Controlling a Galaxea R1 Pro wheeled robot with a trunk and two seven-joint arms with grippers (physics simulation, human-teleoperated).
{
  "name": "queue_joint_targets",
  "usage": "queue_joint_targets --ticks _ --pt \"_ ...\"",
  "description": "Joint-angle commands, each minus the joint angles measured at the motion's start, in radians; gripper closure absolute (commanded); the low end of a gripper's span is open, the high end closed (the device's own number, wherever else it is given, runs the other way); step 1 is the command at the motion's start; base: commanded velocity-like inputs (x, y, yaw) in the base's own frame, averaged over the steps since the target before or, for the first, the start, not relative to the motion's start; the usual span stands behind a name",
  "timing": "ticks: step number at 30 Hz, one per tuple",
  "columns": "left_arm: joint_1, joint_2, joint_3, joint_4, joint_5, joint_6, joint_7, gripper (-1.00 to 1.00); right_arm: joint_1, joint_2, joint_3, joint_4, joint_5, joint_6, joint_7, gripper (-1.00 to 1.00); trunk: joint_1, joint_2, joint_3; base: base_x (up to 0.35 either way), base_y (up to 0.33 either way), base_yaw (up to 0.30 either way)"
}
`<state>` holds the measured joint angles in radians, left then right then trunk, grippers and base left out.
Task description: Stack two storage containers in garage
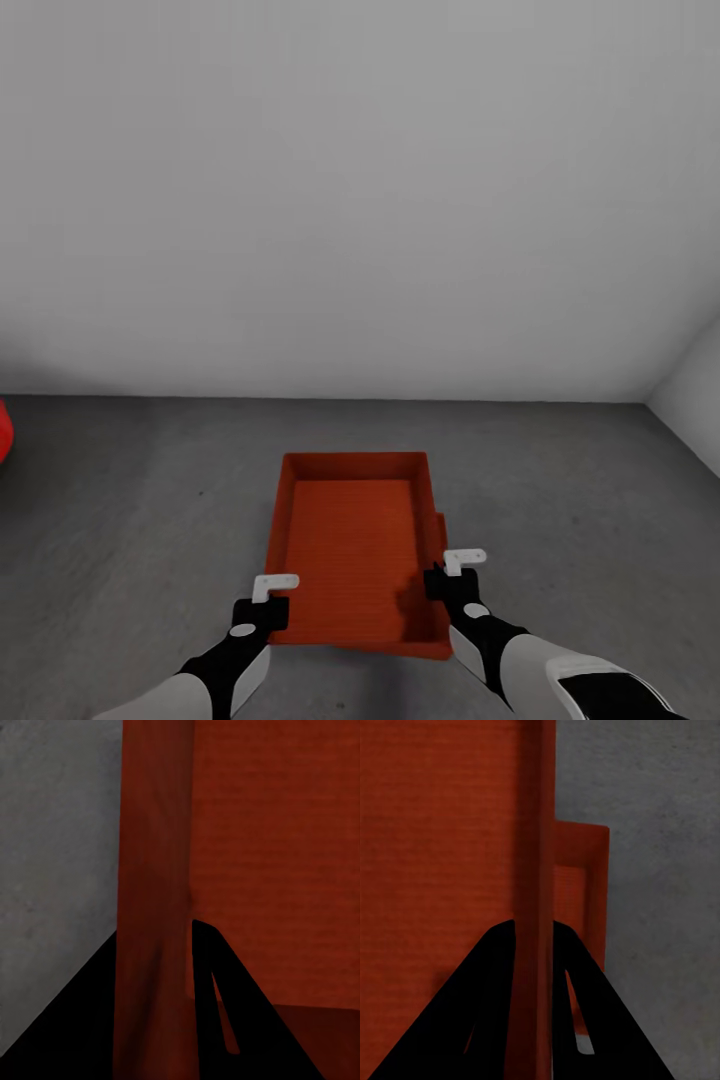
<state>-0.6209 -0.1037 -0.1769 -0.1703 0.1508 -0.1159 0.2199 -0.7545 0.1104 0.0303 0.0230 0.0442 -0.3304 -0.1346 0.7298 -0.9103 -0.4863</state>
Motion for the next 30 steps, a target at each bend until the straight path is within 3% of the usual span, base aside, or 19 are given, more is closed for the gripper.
queue_joint_targets --ticks 1,18,30 --pt "0.0 0.012 0.037 0.005 0.019 -0.005 0.018 1.0 -0.002 -0.006 -0.044 -0.002 -0.007 -0.017 -0.011 1.0 0.0 -0.001 -0.001 0.0 -0.042 0.018" --pt "0.0 0.012 0.037 0.006 0.018 -0.007 0.018 1.0 -0.002 -0.005 -0.044 -0.002 -0.006 -0.018 -0.011 1.0 0.0 -0.001 -0.001 0.0 -0.072 -0.007" --pt "0.0 0.012 0.037 0.006 0.018 -0.007 0.018 1.0 -0.002 -0.005 -0.044 -0.002 -0.007 -0.018 -0.011 1.0 0.0 -0.001 -0.001 0.0 0.0 -0.238"
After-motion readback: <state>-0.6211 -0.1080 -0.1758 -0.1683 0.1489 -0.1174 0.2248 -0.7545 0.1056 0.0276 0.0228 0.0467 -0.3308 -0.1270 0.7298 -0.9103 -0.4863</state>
